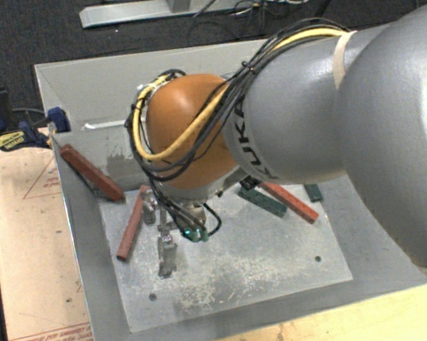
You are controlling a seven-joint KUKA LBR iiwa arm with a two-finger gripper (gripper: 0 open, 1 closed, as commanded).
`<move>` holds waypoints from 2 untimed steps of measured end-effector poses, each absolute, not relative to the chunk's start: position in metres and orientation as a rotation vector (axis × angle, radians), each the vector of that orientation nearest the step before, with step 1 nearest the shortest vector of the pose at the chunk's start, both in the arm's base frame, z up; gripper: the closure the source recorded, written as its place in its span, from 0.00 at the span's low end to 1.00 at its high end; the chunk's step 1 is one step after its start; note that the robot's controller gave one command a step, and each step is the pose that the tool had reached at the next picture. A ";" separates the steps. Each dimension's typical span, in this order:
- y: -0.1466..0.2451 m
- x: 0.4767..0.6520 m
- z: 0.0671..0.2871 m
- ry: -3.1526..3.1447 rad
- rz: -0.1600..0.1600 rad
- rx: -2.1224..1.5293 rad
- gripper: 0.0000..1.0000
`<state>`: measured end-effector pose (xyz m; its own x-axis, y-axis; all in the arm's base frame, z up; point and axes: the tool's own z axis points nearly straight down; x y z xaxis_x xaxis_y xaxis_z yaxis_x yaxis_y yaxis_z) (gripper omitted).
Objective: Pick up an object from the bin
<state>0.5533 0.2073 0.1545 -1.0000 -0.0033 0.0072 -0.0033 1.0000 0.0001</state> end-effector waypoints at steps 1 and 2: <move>0.224 0.618 0.077 -3.140 -0.001 0.055 0.00; 0.224 0.619 0.082 -3.143 -0.003 0.053 1.00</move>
Offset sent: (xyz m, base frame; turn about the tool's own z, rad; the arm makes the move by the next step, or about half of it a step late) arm 0.0653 0.0167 -0.0723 -0.0317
